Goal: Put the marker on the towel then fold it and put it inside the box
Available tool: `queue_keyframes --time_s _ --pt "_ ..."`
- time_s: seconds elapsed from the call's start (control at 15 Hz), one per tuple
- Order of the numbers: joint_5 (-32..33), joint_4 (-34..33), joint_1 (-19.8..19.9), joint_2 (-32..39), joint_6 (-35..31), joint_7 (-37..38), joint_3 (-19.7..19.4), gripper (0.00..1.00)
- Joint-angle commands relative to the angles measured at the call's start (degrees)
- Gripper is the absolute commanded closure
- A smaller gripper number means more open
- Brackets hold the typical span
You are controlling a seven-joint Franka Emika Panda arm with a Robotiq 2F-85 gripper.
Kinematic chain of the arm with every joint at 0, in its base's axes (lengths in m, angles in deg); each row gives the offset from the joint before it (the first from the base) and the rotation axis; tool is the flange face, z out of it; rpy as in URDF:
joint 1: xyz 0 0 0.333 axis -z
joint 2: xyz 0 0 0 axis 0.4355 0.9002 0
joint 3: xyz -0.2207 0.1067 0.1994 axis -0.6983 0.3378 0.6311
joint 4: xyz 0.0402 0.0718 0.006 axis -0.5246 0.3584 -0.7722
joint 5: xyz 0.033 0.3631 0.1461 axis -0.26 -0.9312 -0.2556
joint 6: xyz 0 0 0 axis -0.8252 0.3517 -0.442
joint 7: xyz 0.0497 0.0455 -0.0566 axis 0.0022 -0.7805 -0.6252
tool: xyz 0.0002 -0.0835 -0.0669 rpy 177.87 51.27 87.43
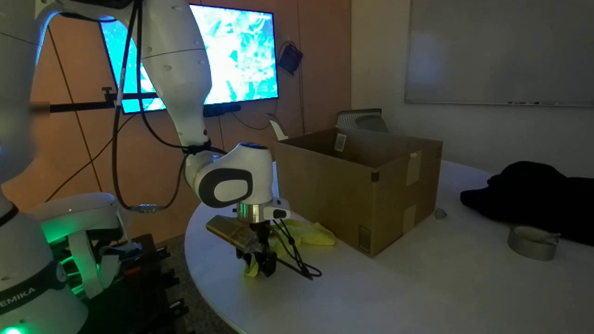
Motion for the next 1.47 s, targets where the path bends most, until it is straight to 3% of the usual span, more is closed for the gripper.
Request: queue_keyframes --time_s 0.0,0.2,0.87,1.07,1.4 --pt "-1.37 1.62 1.75 -3.78 4.44 -2.51 1.24 1.00" --pt "-1.89 3.61 2.15 -7.41 6.91 -3.05 0.72 0.98" --pt "2.41 6.42 -2.09 -22.04 12.65 1.55 -6.50 0.99" --pt "0.86 4.80 -2.62 -23.90 13.02 0.09 -6.06 0.99" --pt "-1.60 -0.20 -5.35 -21.07 10.93 -1.42 -4.32 0.99"
